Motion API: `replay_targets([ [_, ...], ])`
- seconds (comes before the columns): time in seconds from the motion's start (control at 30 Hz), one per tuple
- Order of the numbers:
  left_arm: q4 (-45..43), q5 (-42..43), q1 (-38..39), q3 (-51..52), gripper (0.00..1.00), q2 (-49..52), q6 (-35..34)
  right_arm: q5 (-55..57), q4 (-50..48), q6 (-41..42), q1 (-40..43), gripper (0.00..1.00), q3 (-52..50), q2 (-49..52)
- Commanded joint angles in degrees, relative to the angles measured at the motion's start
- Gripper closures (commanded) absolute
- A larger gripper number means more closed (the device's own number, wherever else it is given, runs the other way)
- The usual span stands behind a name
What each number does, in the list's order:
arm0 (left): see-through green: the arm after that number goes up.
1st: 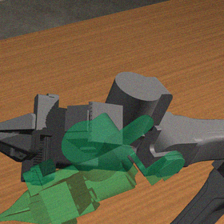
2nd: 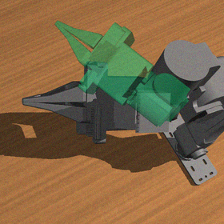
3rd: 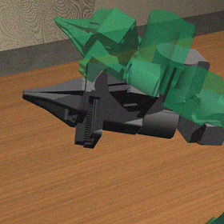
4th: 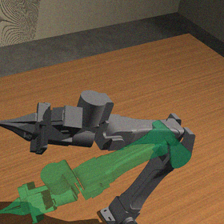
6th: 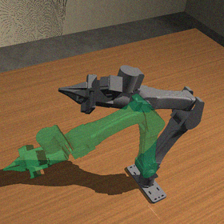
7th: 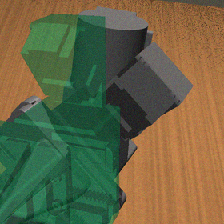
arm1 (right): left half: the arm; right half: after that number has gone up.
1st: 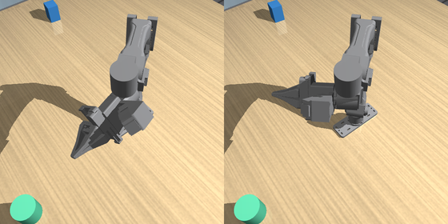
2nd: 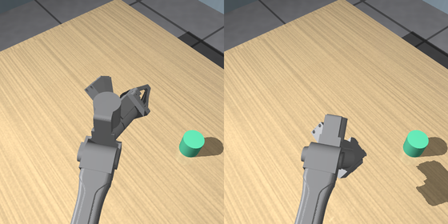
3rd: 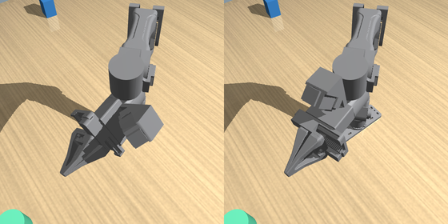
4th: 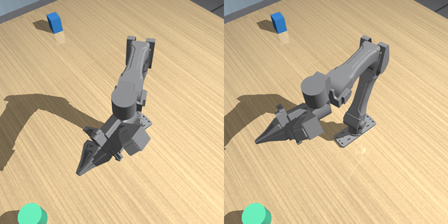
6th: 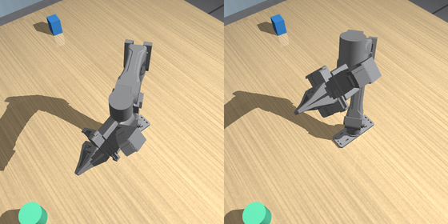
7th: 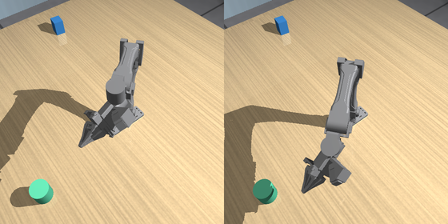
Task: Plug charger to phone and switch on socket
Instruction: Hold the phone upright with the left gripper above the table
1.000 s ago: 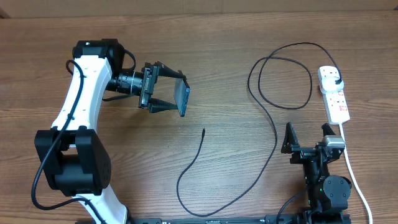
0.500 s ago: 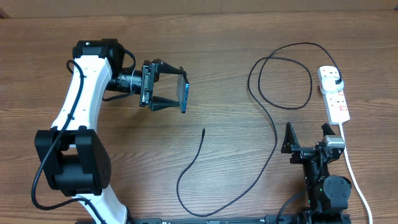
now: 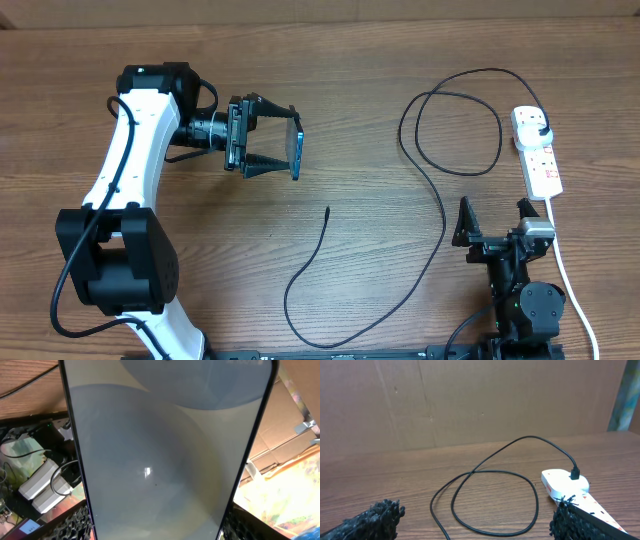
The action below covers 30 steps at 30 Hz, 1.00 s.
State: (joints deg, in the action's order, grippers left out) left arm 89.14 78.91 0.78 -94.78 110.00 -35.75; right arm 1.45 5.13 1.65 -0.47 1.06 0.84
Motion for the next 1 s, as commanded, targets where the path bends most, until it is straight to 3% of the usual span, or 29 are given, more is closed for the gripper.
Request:
replay_targets([
  [0.0,0.2,3.7,0.0,-0.3,0.96,-2.0,1.5,-0.2,-0.3,-0.2,-0.3,0.0,-0.6,-0.6],
  [0.97,0.1,2.6,0.0,-0.3,0.96,-2.0,1.5,-0.2,-0.3,-0.2,-0.3,0.0,-0.6,-0.6],
])
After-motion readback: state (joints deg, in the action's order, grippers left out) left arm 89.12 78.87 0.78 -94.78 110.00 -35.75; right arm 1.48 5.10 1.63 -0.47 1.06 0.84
